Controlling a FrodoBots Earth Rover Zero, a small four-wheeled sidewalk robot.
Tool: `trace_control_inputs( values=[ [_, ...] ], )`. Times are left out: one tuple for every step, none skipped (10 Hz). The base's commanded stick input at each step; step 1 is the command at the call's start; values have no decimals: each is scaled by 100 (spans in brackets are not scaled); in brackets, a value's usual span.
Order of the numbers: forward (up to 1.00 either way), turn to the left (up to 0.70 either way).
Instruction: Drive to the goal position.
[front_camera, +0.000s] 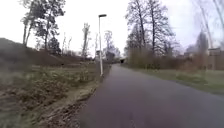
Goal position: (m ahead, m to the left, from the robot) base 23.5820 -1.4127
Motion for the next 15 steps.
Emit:
trace_control_inputs(
  values=[
    [70,0],
    [70,0],
    [70,0],
    [70,0],
    [70,0],
    [70,0],
    [70,0],
    [70,0],
    [70,0],
    [70,0],
    [70,0],
    [70,0],
    [70,0],
    [70,0],
    [70,0]
  ],
)
